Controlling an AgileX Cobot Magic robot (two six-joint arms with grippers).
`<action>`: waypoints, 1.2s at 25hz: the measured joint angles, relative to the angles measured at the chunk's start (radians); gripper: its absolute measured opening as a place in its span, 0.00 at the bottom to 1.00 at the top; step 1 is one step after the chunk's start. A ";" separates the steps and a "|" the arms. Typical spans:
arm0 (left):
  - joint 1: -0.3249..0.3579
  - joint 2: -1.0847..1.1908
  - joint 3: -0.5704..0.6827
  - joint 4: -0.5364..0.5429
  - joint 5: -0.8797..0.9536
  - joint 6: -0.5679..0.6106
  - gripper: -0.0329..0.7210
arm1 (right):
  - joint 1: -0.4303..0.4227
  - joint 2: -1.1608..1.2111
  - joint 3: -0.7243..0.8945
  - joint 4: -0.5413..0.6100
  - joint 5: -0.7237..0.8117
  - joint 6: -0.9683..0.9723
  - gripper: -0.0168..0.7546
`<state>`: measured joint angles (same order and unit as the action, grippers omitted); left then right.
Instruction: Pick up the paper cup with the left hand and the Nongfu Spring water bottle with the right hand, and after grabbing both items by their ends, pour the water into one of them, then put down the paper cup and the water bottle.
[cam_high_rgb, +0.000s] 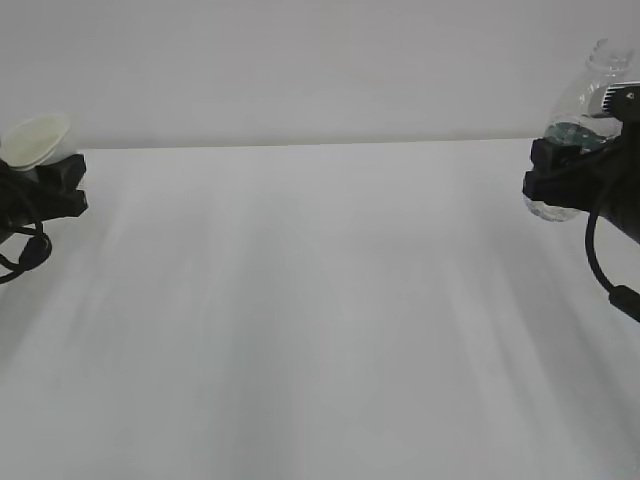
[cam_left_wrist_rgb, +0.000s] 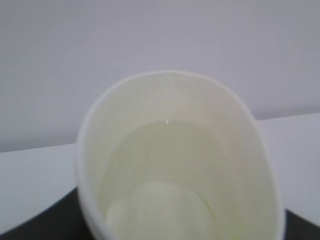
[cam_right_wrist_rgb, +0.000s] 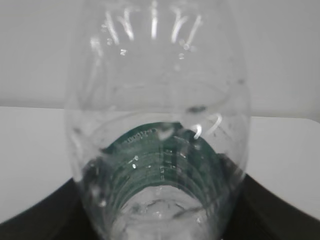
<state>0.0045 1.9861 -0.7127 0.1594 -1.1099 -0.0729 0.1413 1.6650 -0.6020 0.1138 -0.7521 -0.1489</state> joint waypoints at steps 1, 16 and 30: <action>0.000 0.000 0.000 -0.008 0.000 0.000 0.58 | 0.000 0.000 0.000 0.000 0.000 0.000 0.62; 0.000 0.002 0.000 -0.060 0.040 0.004 0.58 | 0.000 0.000 0.000 0.000 0.000 0.000 0.62; 0.000 0.060 0.000 -0.066 -0.001 0.004 0.58 | 0.000 0.000 0.000 0.000 0.002 0.000 0.62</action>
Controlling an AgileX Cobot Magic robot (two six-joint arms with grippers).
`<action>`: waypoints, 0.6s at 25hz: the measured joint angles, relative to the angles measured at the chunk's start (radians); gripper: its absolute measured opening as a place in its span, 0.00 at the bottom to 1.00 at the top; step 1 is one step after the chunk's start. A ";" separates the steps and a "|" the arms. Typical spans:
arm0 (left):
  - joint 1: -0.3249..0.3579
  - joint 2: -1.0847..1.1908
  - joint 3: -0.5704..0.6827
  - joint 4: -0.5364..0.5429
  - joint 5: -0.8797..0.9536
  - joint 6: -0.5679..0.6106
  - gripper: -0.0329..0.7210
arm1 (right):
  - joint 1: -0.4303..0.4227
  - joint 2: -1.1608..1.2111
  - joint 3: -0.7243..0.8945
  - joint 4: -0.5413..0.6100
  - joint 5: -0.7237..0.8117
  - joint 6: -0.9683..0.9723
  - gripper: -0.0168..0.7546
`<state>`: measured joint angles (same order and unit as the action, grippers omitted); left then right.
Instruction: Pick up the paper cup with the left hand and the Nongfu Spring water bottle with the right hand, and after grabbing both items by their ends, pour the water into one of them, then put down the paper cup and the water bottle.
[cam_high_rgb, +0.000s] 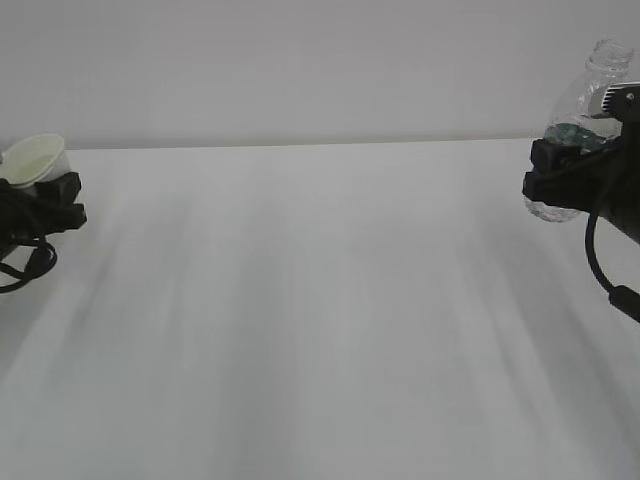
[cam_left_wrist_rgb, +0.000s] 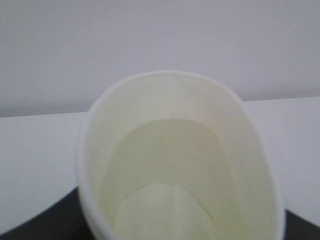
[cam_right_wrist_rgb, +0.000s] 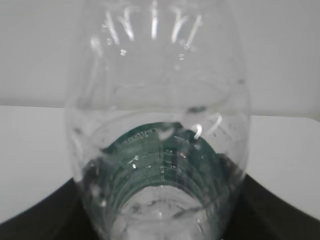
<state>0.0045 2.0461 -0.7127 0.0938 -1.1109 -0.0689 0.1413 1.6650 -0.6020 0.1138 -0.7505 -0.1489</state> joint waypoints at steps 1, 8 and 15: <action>0.000 0.012 0.000 0.000 -0.004 0.000 0.58 | 0.000 0.000 0.000 0.000 0.000 0.000 0.62; 0.000 0.103 0.000 -0.002 -0.006 0.000 0.58 | 0.000 0.000 0.000 0.000 0.000 0.000 0.62; 0.000 0.152 -0.004 -0.004 -0.029 0.000 0.58 | 0.000 0.000 0.000 0.000 0.000 0.000 0.62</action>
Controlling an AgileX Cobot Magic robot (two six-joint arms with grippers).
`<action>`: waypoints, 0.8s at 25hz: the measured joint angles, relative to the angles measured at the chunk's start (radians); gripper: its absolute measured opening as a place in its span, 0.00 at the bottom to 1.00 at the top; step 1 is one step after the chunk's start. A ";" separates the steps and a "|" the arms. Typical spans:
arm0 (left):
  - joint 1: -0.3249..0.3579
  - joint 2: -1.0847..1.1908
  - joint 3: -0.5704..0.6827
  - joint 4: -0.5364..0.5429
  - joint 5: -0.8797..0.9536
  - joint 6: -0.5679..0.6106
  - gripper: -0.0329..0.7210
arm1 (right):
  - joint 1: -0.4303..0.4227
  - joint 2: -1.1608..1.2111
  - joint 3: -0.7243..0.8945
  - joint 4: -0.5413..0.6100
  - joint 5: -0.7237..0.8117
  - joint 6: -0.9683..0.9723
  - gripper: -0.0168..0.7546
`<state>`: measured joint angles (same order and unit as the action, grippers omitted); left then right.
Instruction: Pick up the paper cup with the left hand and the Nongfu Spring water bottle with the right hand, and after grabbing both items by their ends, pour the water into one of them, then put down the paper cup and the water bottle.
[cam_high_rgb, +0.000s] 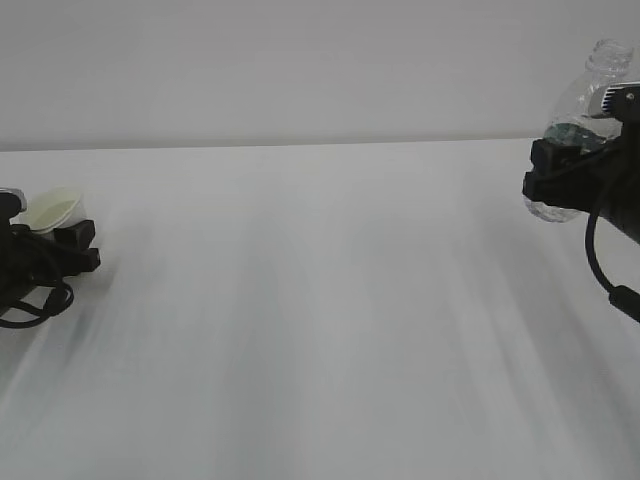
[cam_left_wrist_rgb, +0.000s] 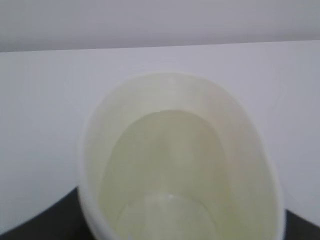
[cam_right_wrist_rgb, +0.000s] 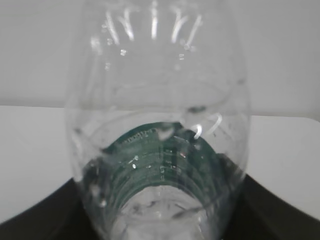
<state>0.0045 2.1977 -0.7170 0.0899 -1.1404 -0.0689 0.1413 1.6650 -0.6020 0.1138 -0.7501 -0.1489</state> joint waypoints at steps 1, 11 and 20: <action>0.000 0.000 0.000 0.000 0.000 0.000 0.58 | 0.000 0.000 0.000 0.000 0.000 0.000 0.62; 0.000 0.000 0.000 0.010 0.000 0.000 0.70 | 0.000 0.000 0.000 0.000 0.002 0.000 0.62; 0.000 -0.008 -0.001 -0.008 -0.001 0.000 0.95 | 0.000 0.000 0.000 0.000 0.004 0.000 0.62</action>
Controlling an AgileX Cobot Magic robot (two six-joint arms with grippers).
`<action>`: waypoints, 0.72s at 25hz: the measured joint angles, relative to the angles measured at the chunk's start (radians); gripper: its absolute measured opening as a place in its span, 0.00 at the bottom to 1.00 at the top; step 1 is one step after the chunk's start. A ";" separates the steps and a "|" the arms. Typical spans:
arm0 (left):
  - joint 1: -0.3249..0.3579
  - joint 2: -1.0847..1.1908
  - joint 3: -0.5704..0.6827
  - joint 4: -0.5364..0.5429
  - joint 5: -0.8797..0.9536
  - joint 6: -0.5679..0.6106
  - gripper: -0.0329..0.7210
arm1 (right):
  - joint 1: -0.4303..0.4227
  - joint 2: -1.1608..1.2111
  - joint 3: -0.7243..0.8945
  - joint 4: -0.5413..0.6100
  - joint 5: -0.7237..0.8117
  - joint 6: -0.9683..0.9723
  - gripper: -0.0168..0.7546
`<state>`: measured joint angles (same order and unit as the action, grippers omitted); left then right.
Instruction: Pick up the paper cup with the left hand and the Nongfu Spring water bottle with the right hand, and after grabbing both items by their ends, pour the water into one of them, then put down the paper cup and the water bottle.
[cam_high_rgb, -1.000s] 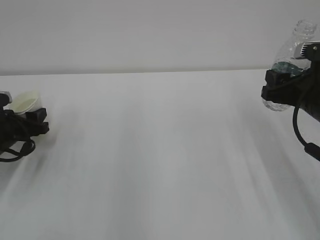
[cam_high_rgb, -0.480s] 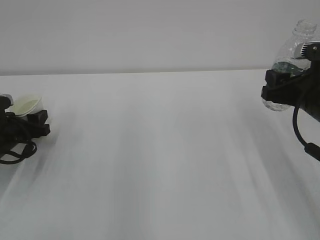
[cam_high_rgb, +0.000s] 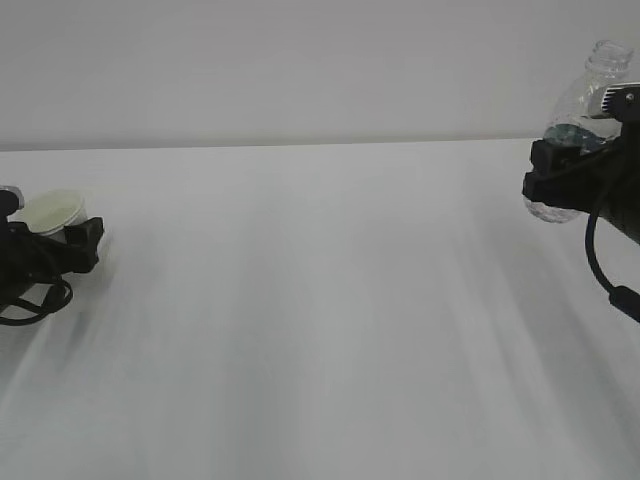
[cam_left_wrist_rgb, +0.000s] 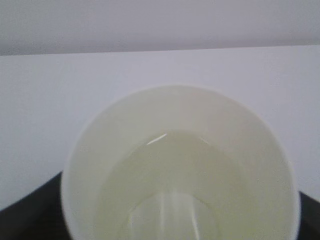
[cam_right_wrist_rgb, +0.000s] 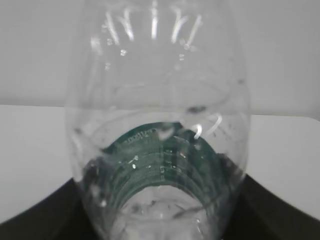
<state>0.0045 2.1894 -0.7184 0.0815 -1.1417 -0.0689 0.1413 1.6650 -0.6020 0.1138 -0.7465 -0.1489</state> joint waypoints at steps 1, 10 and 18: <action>0.000 -0.004 0.000 0.000 -0.001 0.000 0.95 | 0.000 0.000 0.000 0.000 0.000 0.000 0.62; 0.000 -0.019 0.035 -0.001 -0.003 0.000 0.94 | 0.000 0.000 0.000 0.000 0.004 0.000 0.62; 0.000 -0.068 0.129 -0.001 -0.003 0.000 0.93 | 0.000 0.000 0.000 0.000 0.006 0.000 0.62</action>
<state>0.0045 2.1212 -0.5897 0.0800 -1.1443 -0.0689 0.1413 1.6650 -0.6020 0.1138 -0.7409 -0.1489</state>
